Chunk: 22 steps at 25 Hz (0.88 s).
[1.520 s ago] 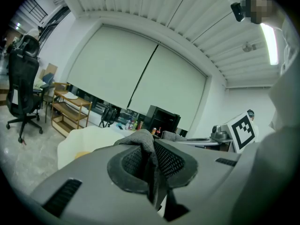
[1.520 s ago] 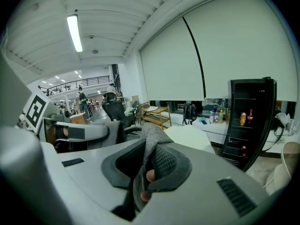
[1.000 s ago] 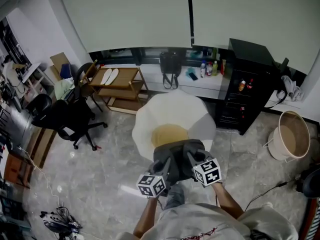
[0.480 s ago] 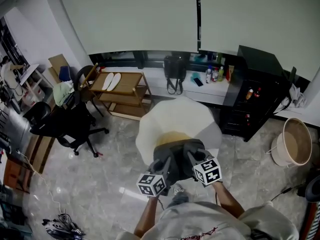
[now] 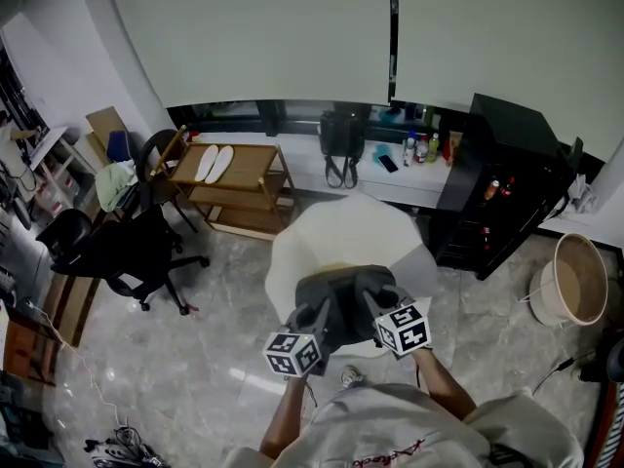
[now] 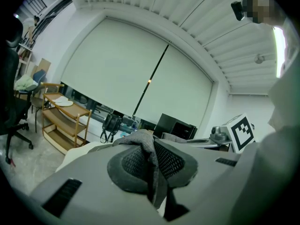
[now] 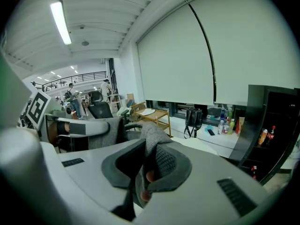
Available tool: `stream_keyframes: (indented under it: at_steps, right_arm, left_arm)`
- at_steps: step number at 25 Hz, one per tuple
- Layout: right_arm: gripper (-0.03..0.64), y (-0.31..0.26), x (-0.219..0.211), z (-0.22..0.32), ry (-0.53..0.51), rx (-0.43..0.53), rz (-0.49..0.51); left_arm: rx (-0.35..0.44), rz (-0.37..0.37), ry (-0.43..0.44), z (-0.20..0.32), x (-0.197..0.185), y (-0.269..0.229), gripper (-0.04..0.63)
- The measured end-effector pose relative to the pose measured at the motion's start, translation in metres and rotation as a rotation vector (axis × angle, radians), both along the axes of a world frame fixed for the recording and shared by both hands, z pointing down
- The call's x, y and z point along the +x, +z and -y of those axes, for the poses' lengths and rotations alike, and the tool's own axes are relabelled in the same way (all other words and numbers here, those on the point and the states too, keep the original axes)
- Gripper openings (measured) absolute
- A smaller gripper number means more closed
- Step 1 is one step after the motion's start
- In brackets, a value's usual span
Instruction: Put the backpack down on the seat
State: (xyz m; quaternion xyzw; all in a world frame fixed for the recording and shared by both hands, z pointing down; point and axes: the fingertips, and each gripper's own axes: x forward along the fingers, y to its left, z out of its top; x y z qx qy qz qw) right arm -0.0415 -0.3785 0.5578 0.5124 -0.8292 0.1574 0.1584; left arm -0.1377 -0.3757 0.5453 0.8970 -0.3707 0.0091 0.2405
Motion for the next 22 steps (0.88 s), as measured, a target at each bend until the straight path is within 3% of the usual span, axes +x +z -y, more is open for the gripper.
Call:
stream_keyframes:
  at_steps: [8, 22]
  right_arm:
    - [0.052, 0.003, -0.007, 0.021, 0.003, 0.004, 0.0]
    - [0.051, 0.018, 0.016, 0.054, -0.042, -0.01, -0.012]
  left_arm:
    - [-0.002, 0.011, 0.012, 0.02, -0.007, 0.004, 0.06]
    - [-0.016, 0.029, -0.007, 0.051, 0.016, 0.016, 0.06]
